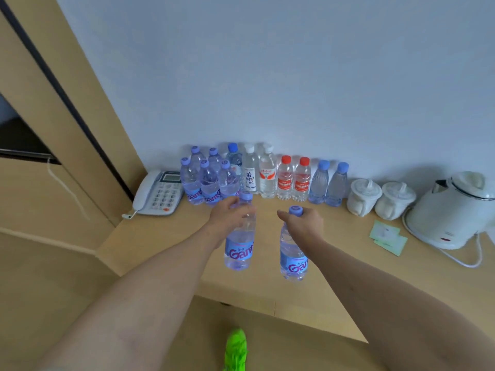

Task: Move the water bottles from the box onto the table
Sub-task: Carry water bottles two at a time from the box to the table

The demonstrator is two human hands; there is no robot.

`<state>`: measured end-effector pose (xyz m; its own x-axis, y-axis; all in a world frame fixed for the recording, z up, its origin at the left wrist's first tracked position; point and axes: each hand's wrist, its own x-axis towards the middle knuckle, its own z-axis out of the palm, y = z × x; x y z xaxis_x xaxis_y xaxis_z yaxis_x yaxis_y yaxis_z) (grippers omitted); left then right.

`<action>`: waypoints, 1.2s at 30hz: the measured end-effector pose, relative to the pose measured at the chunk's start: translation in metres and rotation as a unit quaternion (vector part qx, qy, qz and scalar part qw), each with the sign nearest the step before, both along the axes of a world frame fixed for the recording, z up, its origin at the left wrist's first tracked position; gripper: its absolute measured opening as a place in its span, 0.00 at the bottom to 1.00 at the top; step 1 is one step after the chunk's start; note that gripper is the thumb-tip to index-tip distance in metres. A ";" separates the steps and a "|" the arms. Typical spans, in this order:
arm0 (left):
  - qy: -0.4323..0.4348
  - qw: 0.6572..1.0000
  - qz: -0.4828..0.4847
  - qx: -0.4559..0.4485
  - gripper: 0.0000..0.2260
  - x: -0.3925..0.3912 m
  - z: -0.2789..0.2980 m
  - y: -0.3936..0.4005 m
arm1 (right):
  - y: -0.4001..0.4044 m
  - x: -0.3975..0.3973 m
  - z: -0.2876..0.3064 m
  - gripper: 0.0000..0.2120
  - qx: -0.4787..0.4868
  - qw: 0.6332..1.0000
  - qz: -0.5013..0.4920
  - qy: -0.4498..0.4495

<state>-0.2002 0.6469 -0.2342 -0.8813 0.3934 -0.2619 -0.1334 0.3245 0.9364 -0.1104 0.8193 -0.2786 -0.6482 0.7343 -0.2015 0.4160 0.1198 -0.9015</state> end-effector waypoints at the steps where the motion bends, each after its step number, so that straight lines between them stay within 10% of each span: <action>1: 0.007 1.000 -0.015 -0.007 0.13 -0.014 -0.002 0.006 | 0.004 -0.012 -0.002 0.19 0.008 1.000 -0.009 -0.002; 13: 0.247 0.911 -0.223 -0.244 0.19 -0.151 -0.004 0.067 | 0.034 -0.135 -0.006 0.31 0.089 0.988 -0.030 -0.122; 23: 0.302 0.888 -0.263 -0.226 0.08 -0.194 -0.004 0.084 | 0.040 -0.177 -0.009 0.27 0.077 0.995 -0.012 -0.061; 28: 0.318 0.880 -0.266 -0.230 0.09 -0.198 -0.002 0.089 | 0.054 -0.192 0.013 0.19 0.106 0.965 0.138 -0.197; 36: 0.335 0.844 -0.306 -0.284 0.09 -0.198 0.008 0.097 | 0.053 -0.196 0.008 0.22 0.088 0.985 0.005 -0.145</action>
<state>-0.3987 0.7439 -0.2263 -0.5826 0.8084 -0.0843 0.7212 0.5620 0.4050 -0.3068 0.8720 -0.2706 -0.5894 0.7682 -0.2499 0.6517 0.2693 -0.7091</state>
